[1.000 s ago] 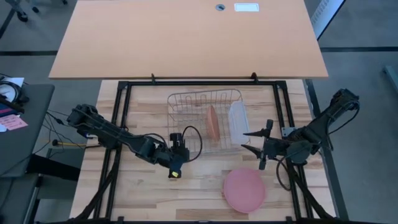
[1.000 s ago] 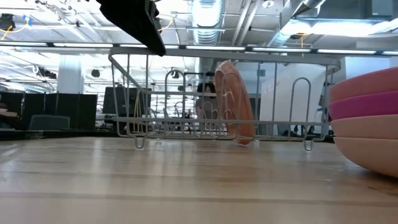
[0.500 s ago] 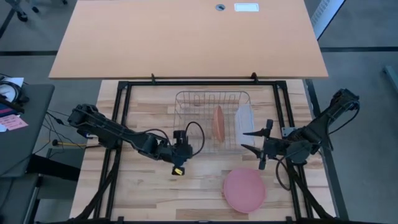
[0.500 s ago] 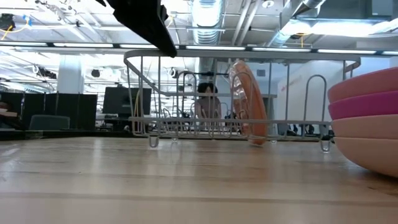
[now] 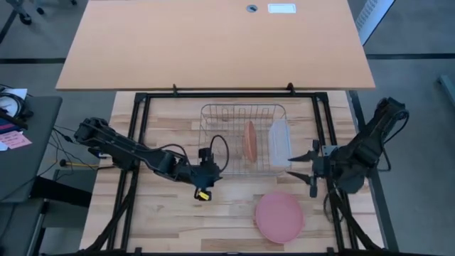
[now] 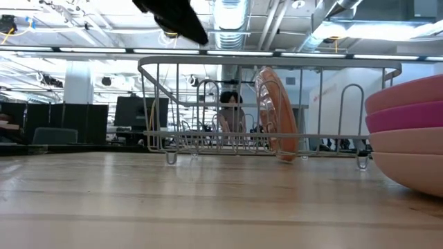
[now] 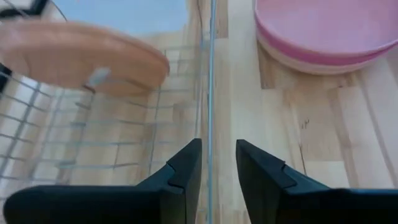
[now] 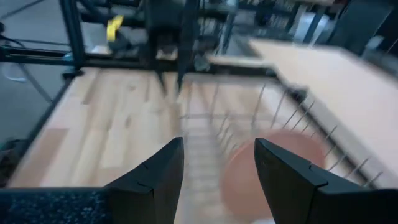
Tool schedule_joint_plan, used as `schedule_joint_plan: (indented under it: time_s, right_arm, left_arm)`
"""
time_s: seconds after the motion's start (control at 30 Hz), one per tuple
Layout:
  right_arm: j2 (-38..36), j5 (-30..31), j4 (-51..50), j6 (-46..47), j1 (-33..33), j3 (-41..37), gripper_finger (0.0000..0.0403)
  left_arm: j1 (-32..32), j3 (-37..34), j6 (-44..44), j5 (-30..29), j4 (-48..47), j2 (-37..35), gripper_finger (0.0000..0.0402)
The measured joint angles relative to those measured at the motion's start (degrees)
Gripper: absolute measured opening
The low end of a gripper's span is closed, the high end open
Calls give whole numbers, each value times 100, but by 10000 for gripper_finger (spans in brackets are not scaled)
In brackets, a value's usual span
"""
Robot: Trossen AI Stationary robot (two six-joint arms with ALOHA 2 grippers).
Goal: Sort dishes
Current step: Put the light pink plate in the dish rack
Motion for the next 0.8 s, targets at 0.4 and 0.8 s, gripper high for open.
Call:
schedule_joint_plan:
  time_s: [0.4, 0.8]
  right_arm:
    - [1044, -531, -473, 2898, 948, 0, 200]
    - [2329, -1324, -462, 4043, 984, 0, 200]
  left_arm:
    - [-142, 7, 206, 469, 1219, -332, 96]
    - [-329, 4, -79, 784, 1678, 251, 96]
